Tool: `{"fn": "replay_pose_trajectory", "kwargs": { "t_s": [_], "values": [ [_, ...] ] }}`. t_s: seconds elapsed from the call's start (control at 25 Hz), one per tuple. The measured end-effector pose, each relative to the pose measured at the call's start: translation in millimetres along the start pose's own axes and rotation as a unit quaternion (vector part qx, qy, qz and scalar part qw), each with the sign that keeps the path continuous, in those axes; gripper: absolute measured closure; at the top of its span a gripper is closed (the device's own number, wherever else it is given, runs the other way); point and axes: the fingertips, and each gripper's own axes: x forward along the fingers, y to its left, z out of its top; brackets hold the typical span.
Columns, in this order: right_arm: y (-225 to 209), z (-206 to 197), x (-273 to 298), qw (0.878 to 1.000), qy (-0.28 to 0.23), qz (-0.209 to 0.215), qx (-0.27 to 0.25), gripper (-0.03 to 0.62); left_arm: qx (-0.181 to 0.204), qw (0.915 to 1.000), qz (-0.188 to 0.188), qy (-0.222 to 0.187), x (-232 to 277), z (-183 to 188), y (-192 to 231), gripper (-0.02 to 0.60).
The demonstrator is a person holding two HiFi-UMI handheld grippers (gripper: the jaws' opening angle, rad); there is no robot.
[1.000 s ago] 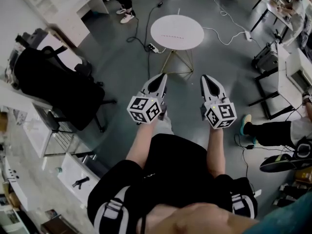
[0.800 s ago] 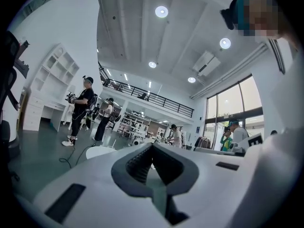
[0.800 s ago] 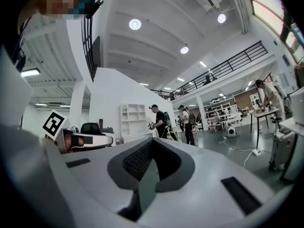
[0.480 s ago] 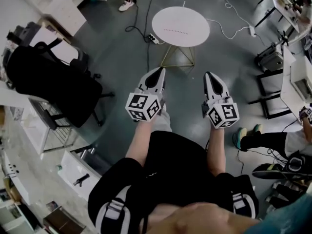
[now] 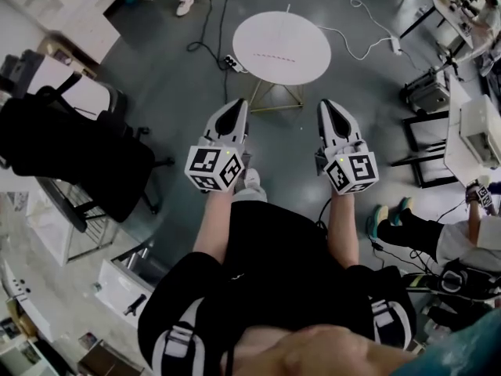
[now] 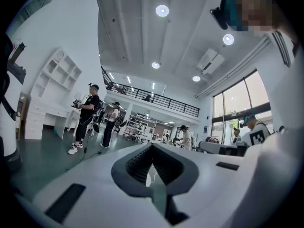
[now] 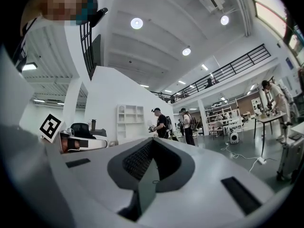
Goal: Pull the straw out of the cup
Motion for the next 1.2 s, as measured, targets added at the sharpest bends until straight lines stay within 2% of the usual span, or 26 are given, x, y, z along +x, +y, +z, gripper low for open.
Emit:
{"fn": "replay_pose_trajectory", "kwargs": {
  "t_s": [0.16, 0.4, 0.56, 0.76, 0.92, 1.2],
  "values": [
    [-10, 6, 34, 1.0, -0.007, -0.005, -0.001, 0.577, 0.013, 0.9999, -0.009, -0.002, 28, 16, 18, 0.574],
    [-21, 2, 69, 1.0, 0.0, -0.027, -0.008, 0.577, 0.0, 0.9995, -0.031, 0.001, 61, 19, 44, 0.574],
    [-31, 0, 77, 0.999, 0.02, -0.044, -0.017, 0.577, -0.007, 0.999, -0.042, 0.016, 73, 6, 41, 0.574],
    [-36, 7, 97, 0.992, 0.053, -0.057, -0.096, 0.577, 0.006, 0.9986, -0.044, 0.027, 98, 9, 46, 0.574],
    [-31, 3, 112, 0.996, 0.033, -0.05, -0.059, 0.577, 0.025, 0.9993, -0.013, 0.026, 96, 12, 58, 0.574],
    [-26, 3, 128, 0.998, 0.021, -0.045, -0.048, 0.577, 0.022, 0.9988, -0.038, 0.024, 101, 15, 52, 0.574]
  ]
}}
